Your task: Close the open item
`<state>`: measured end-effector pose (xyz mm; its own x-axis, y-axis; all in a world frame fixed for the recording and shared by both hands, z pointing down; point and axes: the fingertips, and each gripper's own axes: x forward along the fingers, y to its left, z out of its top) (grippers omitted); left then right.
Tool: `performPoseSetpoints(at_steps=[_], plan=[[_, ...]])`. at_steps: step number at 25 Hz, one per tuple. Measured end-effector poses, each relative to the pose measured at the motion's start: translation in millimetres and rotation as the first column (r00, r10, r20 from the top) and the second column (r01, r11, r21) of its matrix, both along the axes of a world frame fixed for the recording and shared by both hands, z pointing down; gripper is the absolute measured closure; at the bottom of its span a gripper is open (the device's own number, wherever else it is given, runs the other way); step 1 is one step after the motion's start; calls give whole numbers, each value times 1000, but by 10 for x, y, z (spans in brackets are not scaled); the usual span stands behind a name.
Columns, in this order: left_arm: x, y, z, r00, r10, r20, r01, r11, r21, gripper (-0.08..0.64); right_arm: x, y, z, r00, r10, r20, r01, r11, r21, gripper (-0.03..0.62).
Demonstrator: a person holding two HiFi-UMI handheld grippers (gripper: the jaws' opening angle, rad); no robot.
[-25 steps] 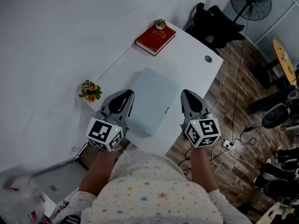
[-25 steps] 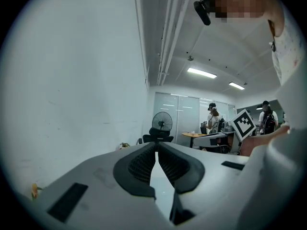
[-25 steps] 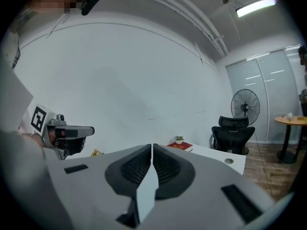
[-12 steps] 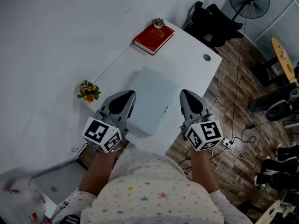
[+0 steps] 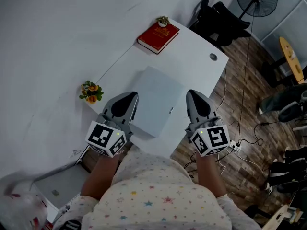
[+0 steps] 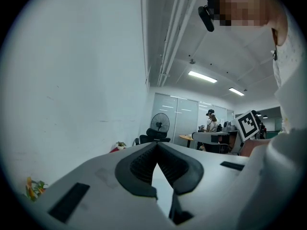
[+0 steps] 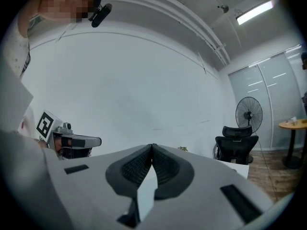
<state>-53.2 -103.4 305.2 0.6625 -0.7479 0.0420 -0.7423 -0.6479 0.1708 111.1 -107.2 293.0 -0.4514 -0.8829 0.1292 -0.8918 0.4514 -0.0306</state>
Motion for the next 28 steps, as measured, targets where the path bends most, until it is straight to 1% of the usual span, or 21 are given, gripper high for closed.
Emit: performPoseSetpoints(at_steps=[11,14,21,28], plan=[[-2,-19,43,1000,-5,27,4,1000,11,548,-7,20,-52,1000,4,8,-4,1000,13,591],[8,-24,48,1000,-4,27,4,1000,11,548,13,11,-35,1000,13,-6,-13,1000,13,591],[-17,-45,52,1000,-10,26,10,1000,15,548,21,-7,-31,1000,26,1,-26,1000,10,591],[-32,-45,51,1000,-15,27,15,1000,20,548,34,-5,-54,999,37,-7,-37,999,27,591]])
